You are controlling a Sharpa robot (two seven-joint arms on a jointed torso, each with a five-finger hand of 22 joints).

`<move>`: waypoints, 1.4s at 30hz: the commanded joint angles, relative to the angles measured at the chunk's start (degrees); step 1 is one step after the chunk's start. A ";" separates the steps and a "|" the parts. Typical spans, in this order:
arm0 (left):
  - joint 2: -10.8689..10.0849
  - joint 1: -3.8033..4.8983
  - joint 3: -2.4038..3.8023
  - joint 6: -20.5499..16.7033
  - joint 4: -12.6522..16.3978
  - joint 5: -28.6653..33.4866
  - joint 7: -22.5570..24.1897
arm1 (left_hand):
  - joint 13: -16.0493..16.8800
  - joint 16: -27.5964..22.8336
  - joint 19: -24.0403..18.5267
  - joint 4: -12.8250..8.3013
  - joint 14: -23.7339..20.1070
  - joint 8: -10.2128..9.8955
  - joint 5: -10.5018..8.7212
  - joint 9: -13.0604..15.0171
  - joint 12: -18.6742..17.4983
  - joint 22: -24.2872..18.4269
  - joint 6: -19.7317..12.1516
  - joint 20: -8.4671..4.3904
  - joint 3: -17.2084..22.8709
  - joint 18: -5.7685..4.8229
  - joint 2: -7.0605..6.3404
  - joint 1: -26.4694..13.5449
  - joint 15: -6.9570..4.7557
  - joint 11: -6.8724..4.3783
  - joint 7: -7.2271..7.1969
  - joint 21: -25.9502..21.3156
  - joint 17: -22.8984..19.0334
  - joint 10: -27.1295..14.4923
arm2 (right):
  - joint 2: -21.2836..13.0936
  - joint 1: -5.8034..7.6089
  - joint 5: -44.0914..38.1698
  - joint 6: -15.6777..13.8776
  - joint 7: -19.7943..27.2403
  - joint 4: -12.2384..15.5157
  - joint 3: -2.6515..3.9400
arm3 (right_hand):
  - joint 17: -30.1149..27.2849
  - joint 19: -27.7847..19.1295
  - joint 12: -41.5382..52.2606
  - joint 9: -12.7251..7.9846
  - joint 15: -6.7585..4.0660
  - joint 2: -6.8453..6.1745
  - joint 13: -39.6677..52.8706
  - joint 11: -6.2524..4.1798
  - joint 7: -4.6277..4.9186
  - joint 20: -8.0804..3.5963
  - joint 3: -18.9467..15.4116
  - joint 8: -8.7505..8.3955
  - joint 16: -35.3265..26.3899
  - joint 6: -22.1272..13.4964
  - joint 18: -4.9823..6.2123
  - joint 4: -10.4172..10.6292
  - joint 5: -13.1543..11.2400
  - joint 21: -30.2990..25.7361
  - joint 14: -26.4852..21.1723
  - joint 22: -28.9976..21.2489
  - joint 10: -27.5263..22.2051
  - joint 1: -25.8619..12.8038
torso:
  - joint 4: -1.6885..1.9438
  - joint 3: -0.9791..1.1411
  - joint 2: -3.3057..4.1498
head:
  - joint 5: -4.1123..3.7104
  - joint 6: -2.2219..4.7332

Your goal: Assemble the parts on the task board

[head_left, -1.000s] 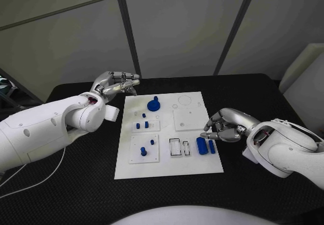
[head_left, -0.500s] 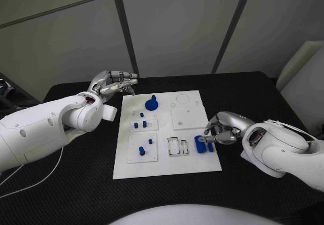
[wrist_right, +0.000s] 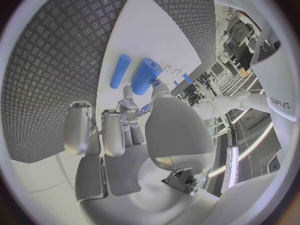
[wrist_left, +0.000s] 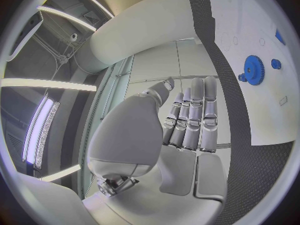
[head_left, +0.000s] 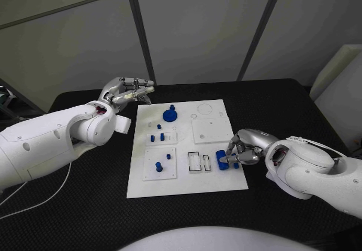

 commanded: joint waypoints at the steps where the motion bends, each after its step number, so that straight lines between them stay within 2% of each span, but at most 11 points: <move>1: -0.04 0.06 0.04 0.57 0.11 0.16 0.14 | 0.08 -0.06 -0.26 -0.14 -0.30 0.23 -0.25 0.05 0.20 -0.06 -0.45 -0.01 -0.34 -1.13 0.20 -0.52 0.07 0.07 0.02 -0.19 -0.10 -0.27 | 0.51 -0.18 -1.74 2.18 -0.91 -0.36 0.00 | -0.07 0.19 -0.18 0.06 -0.53 0.00 0.04 0.06 -0.04 -0.07 -0.44 0.25 0.11 -0.38 -0.31 0.00 -0.24 0.10 3.23 -0.06 -0.34 -0.42 | -0.01 -0.03 0.02 | 0.09 -0.13; 8: -0.06 0.06 0.04 0.64 0.12 0.17 0.06 | 0.08 -0.06 -0.26 -0.14 -0.30 0.23 -0.25 0.05 0.20 -0.06 -0.45 -0.01 -0.34 -1.13 0.20 -0.52 0.07 0.07 0.02 -0.19 -0.10 -0.27 | 1.62 -0.81 -2.51 2.80 -1.30 -1.18 -0.01 | -0.09 0.16 -0.13 0.21 -0.53 0.11 0.22 0.04 -0.08 -0.07 -0.54 0.48 0.09 -0.34 -0.30 -0.01 -0.24 0.07 3.22 -0.08 -0.32 -0.59 | 0.02 -0.05 0.01 | 0.16 -0.20; 18: -0.16 0.05 0.04 0.73 0.23 0.17 -0.05 | 0.10 -0.03 -0.28 -0.10 -0.32 0.28 -0.25 0.06 0.31 -0.09 -0.46 0.01 -0.41 -1.12 0.23 -0.61 0.08 0.07 0.02 -0.24 -0.11 -0.32 | 3.26 -2.01 -2.18 1.74 -2.29 -2.19 -0.03 | 0.33 0.33 0.52 1.21 -0.74 1.68 1.70 -0.24 -0.40 -0.21 -0.29 1.98 0.30 -0.22 -0.36 -0.23 0.47 0.26 3.28 0.29 0.32 0.91 | 0.01 -0.07 0.01 | 0.26 -0.43; 21: -0.20 0.05 0.04 0.72 0.24 0.17 -0.04 | 0.10 -0.03 -0.28 -0.10 -0.32 0.28 -0.25 0.06 0.31 -0.09 -0.46 0.01 -0.41 -1.12 0.23 -0.61 0.08 0.07 0.02 -0.24 -0.11 -0.32 | 3.31 -2.12 -1.90 0.22 -2.60 -2.14 -0.03 | 0.93 0.87 0.99 1.64 -0.87 2.59 2.54 -0.41 -0.58 -0.31 -0.07 2.58 0.64 -0.06 -0.56 -0.30 1.04 0.86 3.41 1.22 0.85 1.72 | -0.02 -0.11 -0.03 | 0.35 -0.48; 27: -0.16 0.04 0.04 0.79 0.20 0.17 -0.04 | 0.10 -0.03 -0.28 -0.10 -0.32 0.28 -0.25 0.06 0.31 -0.09 -0.46 0.01 -0.41 -1.12 0.23 -0.61 0.08 0.07 0.02 -0.24 -0.11 -0.32 | 3.02 -2.21 -1.17 -4.54 -3.15 -1.05 -0.02 | 2.14 1.71 2.24 2.78 -1.24 3.85 4.69 -0.87 -1.09 -0.64 0.04 3.91 1.33 0.56 -0.87 -0.42 2.14 1.82 3.65 2.70 2.28 3.51 | -0.05 0.00 -0.05 | 0.50 -0.44; 36: -0.02 -0.03 0.04 0.83 -0.01 0.17 -0.07 | 0.10 -0.03 -0.28 -0.10 -0.32 0.28 -0.25 0.06 0.31 -0.09 -0.46 0.01 -0.41 -1.12 0.23 -0.61 0.08 0.07 0.02 -0.24 -0.11 -0.32 | 1.83 -2.13 2.82 -12.45 -3.48 3.02 0.04 | 2.78 2.26 2.71 3.57 -1.44 4.11 5.68 -1.09 -1.32 -0.84 -0.46 4.56 1.69 0.83 -1.09 -0.22 3.35 2.47 3.76 3.71 2.94 3.74 | 0.06 -0.20 -0.13 | 0.46 -0.46; 39: 0.14 -0.05 0.04 0.84 -0.07 0.17 -0.08 | 0.10 -0.03 -0.28 -0.10 -0.32 0.28 -0.25 0.06 0.31 -0.09 -0.46 0.01 -0.41 -1.12 0.23 -0.61 0.08 0.07 0.02 -0.24 -0.11 -0.32 | 2.38 -2.07 4.02 -13.89 -3.44 3.78 0.07 | 2.99 2.37 2.77 3.76 -1.48 4.26 5.85 -1.14 -1.39 -0.88 -0.61 4.71 1.81 0.94 -1.13 -0.19 3.59 2.60 3.79 3.92 3.06 3.60 | 0.10 -0.16 0.00 | 0.39 -0.05; 42: 0.24 -0.06 0.03 0.88 -0.06 0.17 -0.09 | 0.10 -0.03 -0.28 -0.10 -0.32 0.28 -0.25 0.06 0.31 -0.09 -0.46 0.01 -0.41 -1.12 0.23 -0.61 0.08 0.07 0.02 -0.24 -0.11 -0.32 | 3.29 -2.04 5.02 -13.99 -3.31 3.73 0.07 | 3.07 2.43 2.76 3.88 -1.51 4.39 5.89 -1.18 -1.44 -0.90 -0.69 4.81 1.86 1.02 -1.16 -0.16 3.74 2.67 3.80 4.04 3.10 3.48 | 0.15 -0.15 0.04 | 0.49 -0.11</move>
